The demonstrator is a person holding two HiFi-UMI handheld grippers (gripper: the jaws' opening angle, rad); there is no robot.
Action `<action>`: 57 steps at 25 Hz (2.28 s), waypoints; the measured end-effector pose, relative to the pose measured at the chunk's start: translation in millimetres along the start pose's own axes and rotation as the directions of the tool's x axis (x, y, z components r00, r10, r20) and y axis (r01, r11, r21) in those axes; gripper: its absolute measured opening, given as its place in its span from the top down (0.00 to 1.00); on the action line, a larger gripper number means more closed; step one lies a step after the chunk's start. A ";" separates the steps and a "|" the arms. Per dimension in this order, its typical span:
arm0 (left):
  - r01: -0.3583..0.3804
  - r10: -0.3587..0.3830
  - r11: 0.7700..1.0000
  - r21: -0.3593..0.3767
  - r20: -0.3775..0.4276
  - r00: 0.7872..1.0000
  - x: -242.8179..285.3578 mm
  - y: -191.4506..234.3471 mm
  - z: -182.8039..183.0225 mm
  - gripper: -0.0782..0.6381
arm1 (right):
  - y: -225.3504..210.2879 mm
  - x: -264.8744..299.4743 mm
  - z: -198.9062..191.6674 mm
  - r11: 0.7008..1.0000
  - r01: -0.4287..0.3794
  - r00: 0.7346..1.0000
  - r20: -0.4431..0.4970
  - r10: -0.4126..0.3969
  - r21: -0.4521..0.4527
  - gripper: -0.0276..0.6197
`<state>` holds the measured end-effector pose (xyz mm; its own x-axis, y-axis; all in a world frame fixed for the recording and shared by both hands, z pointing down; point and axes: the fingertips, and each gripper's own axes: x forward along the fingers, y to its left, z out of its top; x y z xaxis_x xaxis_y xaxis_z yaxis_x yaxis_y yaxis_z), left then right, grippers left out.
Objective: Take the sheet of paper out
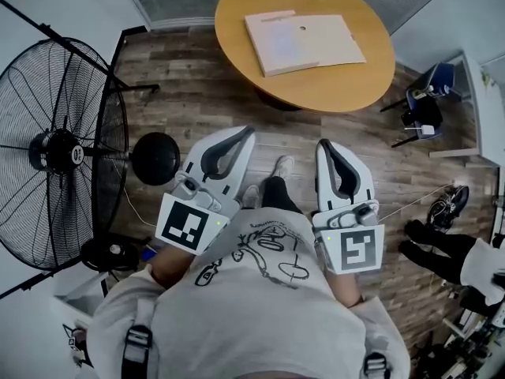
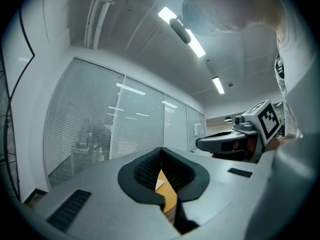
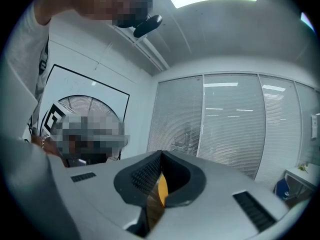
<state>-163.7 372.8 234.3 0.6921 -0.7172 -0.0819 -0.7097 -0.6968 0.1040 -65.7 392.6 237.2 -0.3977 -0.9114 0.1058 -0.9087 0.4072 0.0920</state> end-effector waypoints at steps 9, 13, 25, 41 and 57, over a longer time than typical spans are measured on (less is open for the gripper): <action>-0.002 0.002 1.000 0.004 -0.009 1.000 19.5 5.9 0.2 0.86 | -17.5 12.0 2.7 1.000 0.010 1.000 0.003 -0.010 0.007 0.95; -0.001 0.001 1.000 0.004 -0.008 1.000 28.1 6.8 -3.9 0.86 | -25.6 16.2 -1.6 1.000 0.016 1.000 0.008 -0.016 0.019 0.95; -0.008 0.008 1.000 0.005 -0.016 1.000 79.1 19.9 -9.8 0.86 | -67.7 49.5 -5.4 0.999 0.006 1.000 0.009 -0.006 0.035 0.95; -0.009 0.009 1.000 0.017 -0.017 1.000 167.0 19.5 -12.8 0.86 | -147.2 80.4 -12.7 1.000 -0.025 1.000 -0.003 0.025 0.004 0.95; -0.008 0.009 1.000 0.024 -0.028 1.000 249.7 13.3 -20.0 0.86 | -222.8 106.5 -17.8 0.999 -0.042 0.999 -0.009 0.042 -0.006 0.95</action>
<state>2.4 184.8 235.0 0.6892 -0.7226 -0.0533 -0.7183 -0.6911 0.0804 96.6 205.8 245.6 -0.4342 -0.8931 0.1181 -0.8905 0.4453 0.0936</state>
